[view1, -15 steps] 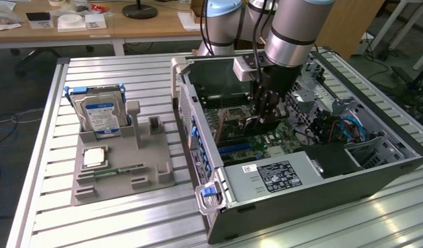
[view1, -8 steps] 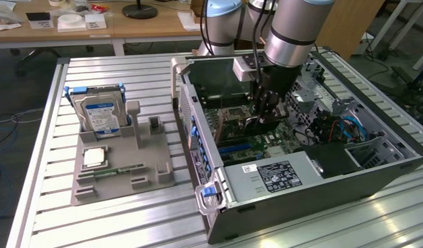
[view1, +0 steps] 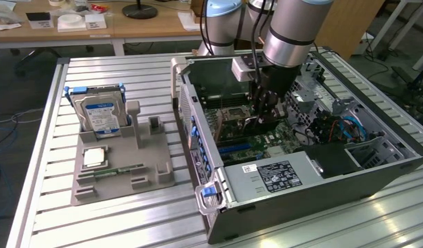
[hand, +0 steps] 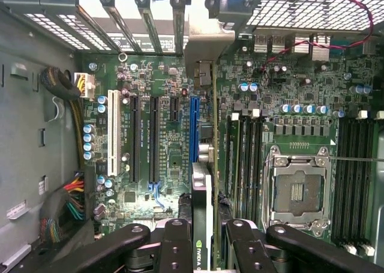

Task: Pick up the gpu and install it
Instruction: 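Insert the gpu into the slot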

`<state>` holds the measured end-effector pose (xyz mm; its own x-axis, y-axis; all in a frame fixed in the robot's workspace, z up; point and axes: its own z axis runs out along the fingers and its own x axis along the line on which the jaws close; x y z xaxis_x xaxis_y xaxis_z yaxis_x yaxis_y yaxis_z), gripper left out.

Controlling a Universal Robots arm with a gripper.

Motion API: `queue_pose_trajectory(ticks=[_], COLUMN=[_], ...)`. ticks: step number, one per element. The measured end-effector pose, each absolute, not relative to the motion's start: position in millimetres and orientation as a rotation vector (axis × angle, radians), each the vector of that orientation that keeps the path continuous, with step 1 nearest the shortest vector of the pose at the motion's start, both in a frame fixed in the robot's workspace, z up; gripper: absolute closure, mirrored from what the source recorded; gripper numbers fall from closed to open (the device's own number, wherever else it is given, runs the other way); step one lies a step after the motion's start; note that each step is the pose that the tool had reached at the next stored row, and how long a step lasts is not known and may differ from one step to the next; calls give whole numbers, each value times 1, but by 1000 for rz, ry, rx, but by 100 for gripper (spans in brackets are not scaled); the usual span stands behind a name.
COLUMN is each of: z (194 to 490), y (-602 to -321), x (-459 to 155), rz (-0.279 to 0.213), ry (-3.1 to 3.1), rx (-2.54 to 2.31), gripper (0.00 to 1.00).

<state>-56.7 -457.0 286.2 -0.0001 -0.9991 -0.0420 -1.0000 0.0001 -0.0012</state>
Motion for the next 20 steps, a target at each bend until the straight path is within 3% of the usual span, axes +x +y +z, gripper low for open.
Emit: queue_pose_trajectory(ticks=[20], z=[283], y=[-458], x=[-59], rz=[45], ry=[2200], rx=[-2199], gripper=[73])
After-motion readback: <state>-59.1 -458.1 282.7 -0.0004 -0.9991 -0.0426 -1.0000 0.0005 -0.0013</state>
